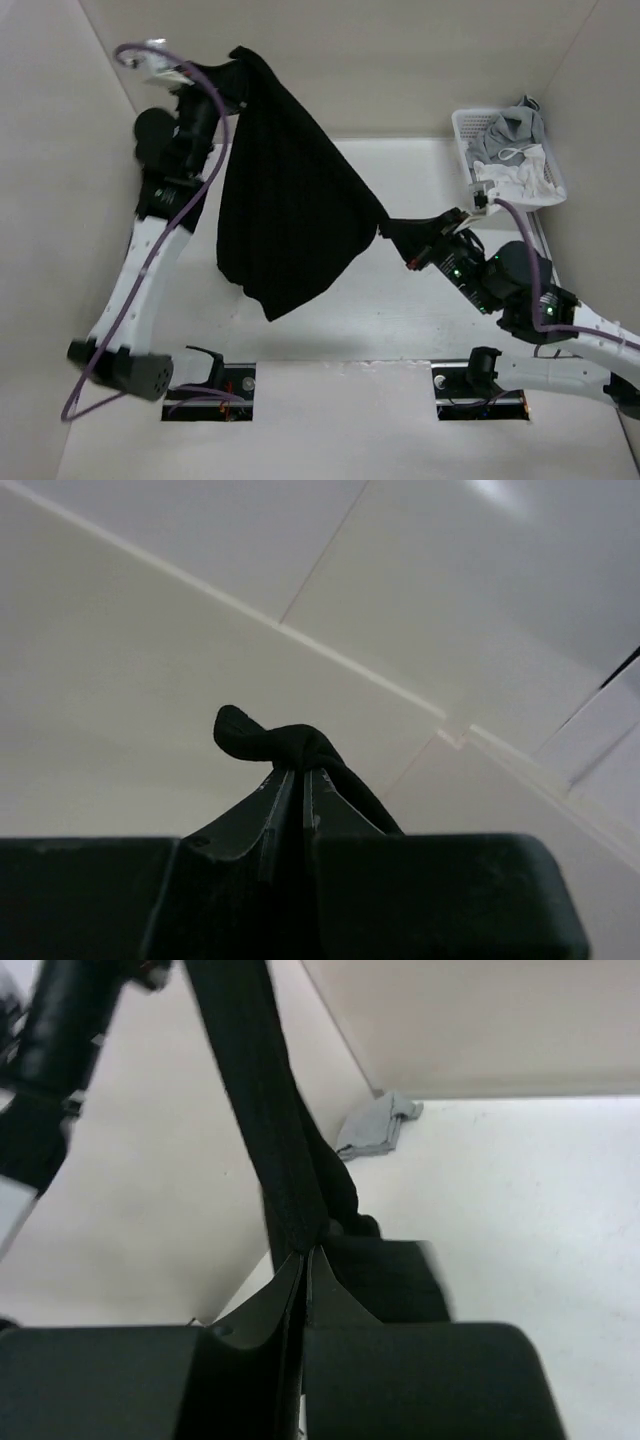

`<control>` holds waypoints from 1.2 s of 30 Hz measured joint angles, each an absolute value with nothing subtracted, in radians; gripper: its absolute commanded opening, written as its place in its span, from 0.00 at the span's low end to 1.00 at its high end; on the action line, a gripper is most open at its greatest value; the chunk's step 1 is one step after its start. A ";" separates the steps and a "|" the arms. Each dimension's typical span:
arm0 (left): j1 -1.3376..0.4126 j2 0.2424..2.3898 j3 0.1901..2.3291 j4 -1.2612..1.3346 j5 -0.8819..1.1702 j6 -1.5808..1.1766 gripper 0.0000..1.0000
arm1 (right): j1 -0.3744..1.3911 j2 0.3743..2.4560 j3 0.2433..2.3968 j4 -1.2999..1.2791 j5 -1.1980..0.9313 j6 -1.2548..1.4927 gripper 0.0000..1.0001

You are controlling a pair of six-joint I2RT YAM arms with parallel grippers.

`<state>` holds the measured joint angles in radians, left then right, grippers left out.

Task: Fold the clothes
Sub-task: Flatten the tank top out

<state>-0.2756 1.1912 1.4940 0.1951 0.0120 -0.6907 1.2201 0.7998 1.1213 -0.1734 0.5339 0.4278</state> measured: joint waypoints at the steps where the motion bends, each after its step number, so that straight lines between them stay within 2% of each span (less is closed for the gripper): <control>1: -0.282 1.262 1.528 0.189 0.027 -0.679 0.04 | 1.187 0.795 1.089 -0.152 0.505 0.458 0.00; 5: -0.377 1.563 1.611 0.169 0.079 -0.626 0.11 | 1.122 0.832 0.905 -0.096 0.419 0.592 0.00; 11: -0.544 2.011 1.682 0.057 0.109 -0.566 0.42 | 1.036 0.900 0.615 -0.152 0.372 0.770 0.00; 13: -0.574 2.065 1.634 0.005 0.097 -0.558 0.46 | 0.966 0.861 0.553 -0.188 0.372 0.818 0.00; 16: -0.586 1.966 1.383 0.014 0.041 -0.559 0.46 | 0.873 0.768 0.496 -0.229 0.378 0.873 0.00; 20: -0.575 1.578 0.949 0.047 -0.080 -0.593 0.42 | 0.819 0.706 0.465 -0.244 0.363 0.920 0.00; 23: -0.560 1.248 0.694 0.086 -0.166 -0.668 0.39 | 0.836 0.718 0.437 -0.262 0.345 0.955 0.00; 26: -0.539 1.078 0.535 0.076 -0.218 -0.742 0.39 | 0.916 0.776 0.424 -0.295 0.312 0.986 0.03; 31: -0.477 1.140 0.409 0.012 -0.222 -0.825 0.39 | 1.145 0.951 0.448 -0.310 0.203 0.977 0.03; 36: -0.417 1.331 0.467 0.094 -0.198 -0.860 0.37 | 1.313 1.121 0.565 -0.307 0.099 0.910 0.04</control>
<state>-0.4168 1.3308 0.4667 0.0940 -0.1982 -0.8604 1.3132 1.1213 0.5652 -0.3069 0.0986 0.9104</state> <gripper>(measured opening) 0.374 0.032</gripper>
